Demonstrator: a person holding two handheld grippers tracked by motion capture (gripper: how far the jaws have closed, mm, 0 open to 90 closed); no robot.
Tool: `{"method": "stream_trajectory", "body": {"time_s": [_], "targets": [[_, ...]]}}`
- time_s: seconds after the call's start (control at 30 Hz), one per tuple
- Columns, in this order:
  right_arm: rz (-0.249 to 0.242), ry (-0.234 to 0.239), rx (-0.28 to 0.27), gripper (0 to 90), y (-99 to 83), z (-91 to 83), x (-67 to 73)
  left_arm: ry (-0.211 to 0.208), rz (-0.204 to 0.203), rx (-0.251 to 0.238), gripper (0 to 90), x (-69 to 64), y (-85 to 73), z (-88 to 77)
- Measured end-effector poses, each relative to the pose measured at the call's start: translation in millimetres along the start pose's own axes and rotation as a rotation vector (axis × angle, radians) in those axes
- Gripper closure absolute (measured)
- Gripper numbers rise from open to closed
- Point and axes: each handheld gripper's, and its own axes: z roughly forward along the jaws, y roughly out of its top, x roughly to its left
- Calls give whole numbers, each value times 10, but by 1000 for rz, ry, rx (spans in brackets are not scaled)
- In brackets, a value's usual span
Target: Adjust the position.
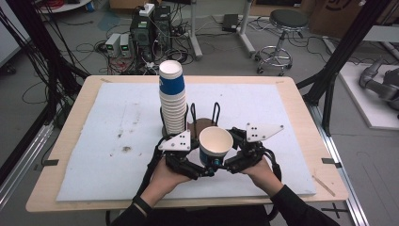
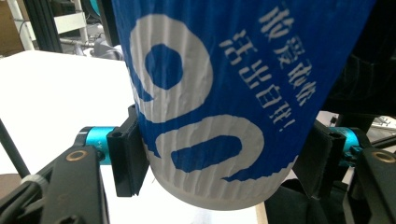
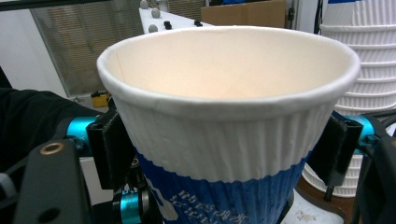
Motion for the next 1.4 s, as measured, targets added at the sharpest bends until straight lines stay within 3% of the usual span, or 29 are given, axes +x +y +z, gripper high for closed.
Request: {"method": "stream_trajectory", "body": {"time_s": [0.17,0.33,0.8,1.4], "targets": [[-7,5,-6,234,-5,2,4,-2,-7,-46,235,-12,28,-28],[-12,8,1,236,-22,23,12,-13,-13,-82,235,-15,57,-59],[-9,17,19,196,-29,46,20,-18,-5,-65,272,-20,54,-44],[15,26,-19,199,2,18,19,-9,18,-56,276,-23,27,-20]]}}
